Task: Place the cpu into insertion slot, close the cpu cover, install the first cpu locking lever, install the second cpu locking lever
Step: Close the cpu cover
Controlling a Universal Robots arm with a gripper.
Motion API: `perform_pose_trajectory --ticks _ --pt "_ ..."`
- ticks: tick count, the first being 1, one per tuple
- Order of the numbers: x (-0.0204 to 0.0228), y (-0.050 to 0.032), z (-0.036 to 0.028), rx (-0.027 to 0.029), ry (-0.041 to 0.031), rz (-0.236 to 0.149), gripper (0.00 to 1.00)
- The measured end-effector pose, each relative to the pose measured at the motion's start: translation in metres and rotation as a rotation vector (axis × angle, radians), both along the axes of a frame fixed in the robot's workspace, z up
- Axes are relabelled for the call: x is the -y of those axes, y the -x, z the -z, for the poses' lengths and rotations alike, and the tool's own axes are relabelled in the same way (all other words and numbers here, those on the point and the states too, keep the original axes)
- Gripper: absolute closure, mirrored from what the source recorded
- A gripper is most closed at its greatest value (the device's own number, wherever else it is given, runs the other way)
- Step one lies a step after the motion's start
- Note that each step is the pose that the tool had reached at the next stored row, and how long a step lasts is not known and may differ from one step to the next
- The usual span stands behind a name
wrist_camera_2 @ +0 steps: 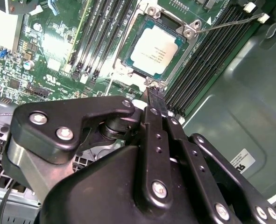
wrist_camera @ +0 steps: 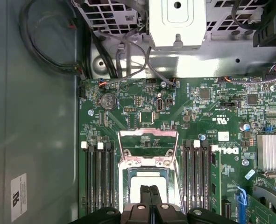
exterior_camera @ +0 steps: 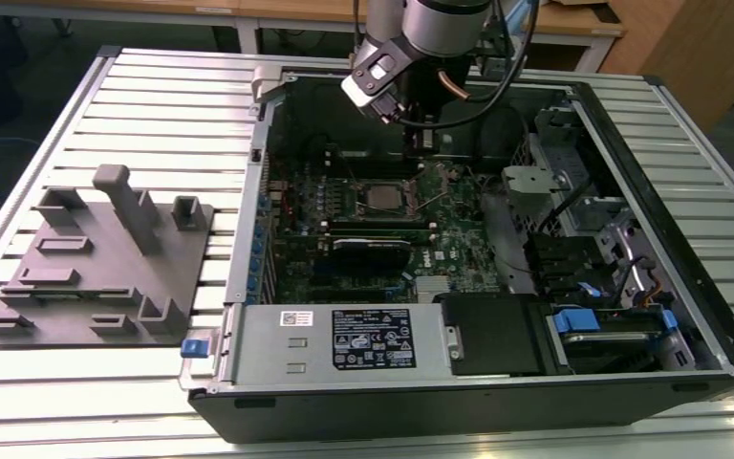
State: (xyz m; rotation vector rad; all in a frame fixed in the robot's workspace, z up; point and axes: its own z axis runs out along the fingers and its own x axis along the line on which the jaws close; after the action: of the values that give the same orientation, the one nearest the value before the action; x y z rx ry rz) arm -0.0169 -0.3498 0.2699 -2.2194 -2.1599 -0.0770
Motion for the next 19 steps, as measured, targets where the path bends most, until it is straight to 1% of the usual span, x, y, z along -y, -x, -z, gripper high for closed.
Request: perform_pose_trajectory --ticks 4,11,14,19 --pt "0.0000 -0.0032 0.0012 0.0001 -0.0001 0.000 0.89" --pt "0.0000 -0.0136 0.0017 0.0000 -0.0001 -0.001 0.89" --pt "0.0000 -0.0163 0.0026 0.0000 0.0000 -0.005 0.89" --pt "0.0000 -0.0258 0.0042 0.0000 -0.0002 -0.009 0.89"
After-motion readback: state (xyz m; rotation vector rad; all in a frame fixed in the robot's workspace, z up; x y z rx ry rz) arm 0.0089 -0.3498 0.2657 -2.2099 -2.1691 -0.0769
